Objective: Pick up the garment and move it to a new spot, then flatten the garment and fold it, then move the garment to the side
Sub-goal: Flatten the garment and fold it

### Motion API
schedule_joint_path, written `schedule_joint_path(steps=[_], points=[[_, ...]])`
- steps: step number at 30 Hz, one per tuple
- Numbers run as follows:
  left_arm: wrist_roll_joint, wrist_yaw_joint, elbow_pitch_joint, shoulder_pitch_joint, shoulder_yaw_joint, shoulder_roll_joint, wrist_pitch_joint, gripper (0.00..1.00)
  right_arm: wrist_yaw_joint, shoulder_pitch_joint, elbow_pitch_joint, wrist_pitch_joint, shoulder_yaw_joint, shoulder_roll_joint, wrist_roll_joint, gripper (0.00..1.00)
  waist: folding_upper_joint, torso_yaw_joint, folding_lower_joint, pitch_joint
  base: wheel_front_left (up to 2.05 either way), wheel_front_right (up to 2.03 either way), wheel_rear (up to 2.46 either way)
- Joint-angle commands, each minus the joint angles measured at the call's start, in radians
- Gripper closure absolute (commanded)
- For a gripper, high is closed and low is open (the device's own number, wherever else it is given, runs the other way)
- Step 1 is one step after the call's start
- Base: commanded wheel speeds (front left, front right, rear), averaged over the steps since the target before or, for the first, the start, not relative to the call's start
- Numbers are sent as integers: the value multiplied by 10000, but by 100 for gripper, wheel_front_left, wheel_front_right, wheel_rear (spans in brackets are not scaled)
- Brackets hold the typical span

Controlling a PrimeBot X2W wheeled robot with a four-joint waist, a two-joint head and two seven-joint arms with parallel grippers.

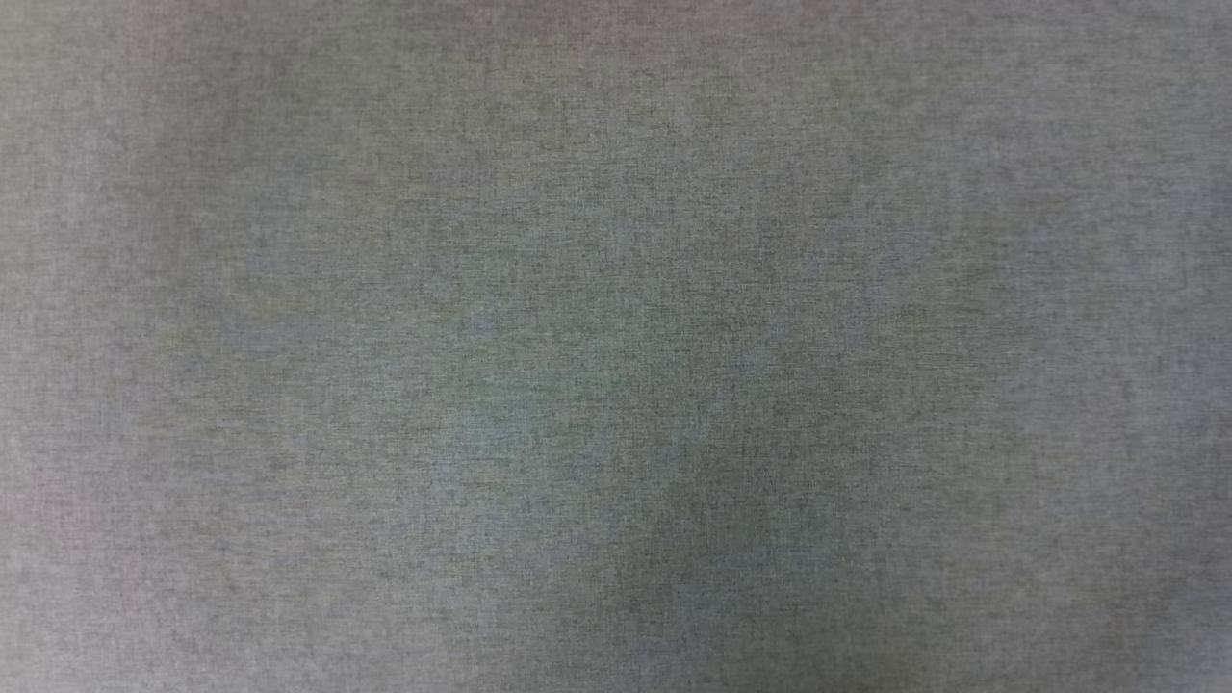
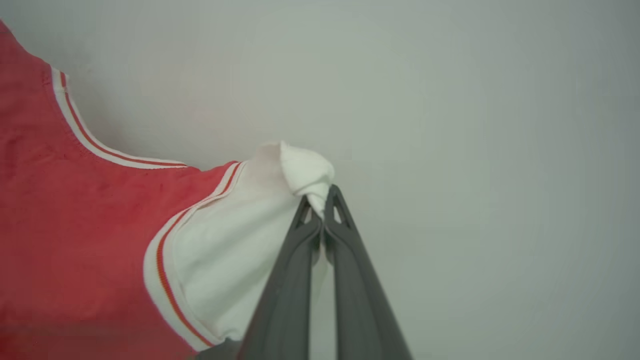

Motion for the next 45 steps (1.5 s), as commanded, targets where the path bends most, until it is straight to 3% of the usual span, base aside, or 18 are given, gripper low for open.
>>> schedule_joint_path(steps=[1,10,15,30,36,45], points=[[-36,-11,76,275,-52,5,-103,100,-11,164,51,-133,74,57,79,100,0,-13,-1,-24,0,0,0],[-611,-136,-104,3381,-352,192,-1147,100,-11,2649,226,-1352,1212,64,1370,100,0,-62,-1,-643,0,0,0],[-1037,147,-842,5410,-345,417,-1373,100,-11,4307,-134,-1737,1724,-233,2106,100,0,-46,-1,-1260,0,0,0],[-2385,1948,-4681,12070,-675,2248,-1173,100,-11,9850,-2162,-1850,2239,-1455,3702,100,0,-64,-1,-3388,0,0,0],[-2927,2658,-5714,13850,-733,2958,-1031,100,-9,11821,-2852,-1572,1886,-1989,3804,100,0,-37,-1,-4116,0,0,0],[-3611,3340,-6776,15974,-1014,3827,-781,100,-11,15055,-4065,-636,870,-2731,4048,100,0,93,-1,-5182,0,0,0]])
